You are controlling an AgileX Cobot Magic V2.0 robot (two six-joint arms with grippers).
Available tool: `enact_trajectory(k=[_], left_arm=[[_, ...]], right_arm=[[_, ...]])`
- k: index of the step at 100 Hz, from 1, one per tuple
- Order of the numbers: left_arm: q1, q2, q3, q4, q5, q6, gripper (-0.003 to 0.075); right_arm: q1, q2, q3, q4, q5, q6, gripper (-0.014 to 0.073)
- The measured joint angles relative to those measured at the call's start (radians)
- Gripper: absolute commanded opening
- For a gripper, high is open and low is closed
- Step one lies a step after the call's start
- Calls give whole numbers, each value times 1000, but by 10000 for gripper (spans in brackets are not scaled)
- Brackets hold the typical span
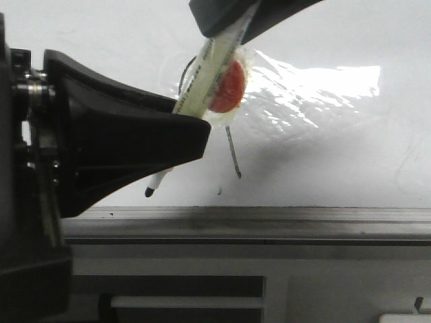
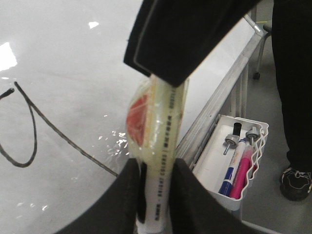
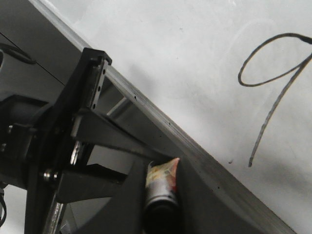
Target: Write number 9 on whiteboard
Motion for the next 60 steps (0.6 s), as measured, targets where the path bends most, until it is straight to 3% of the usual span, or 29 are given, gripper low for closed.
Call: enact_trajectory(k=[8,13,28,35,47,60], left_arm=[[0,0,0,4,0,-1,-20],[0,0,0,4,0,-2,-20],[0,0,2,-3,-2,-19,-20],[0,0,11,-39,-2,-65,-20],[0,0,26,-172,-2,-147,-20],[0,0,26,-437,12,-186,-20]], right_arm=[[0,0,0,0,-2,0,-48],[0,0,0,1,-2,0,8],[0,0,0,4,2,-2,376],[0,0,0,5,6,-2,472],[0,0,0,5,14,-2,472],[0,0,0,5,19,-2,470]])
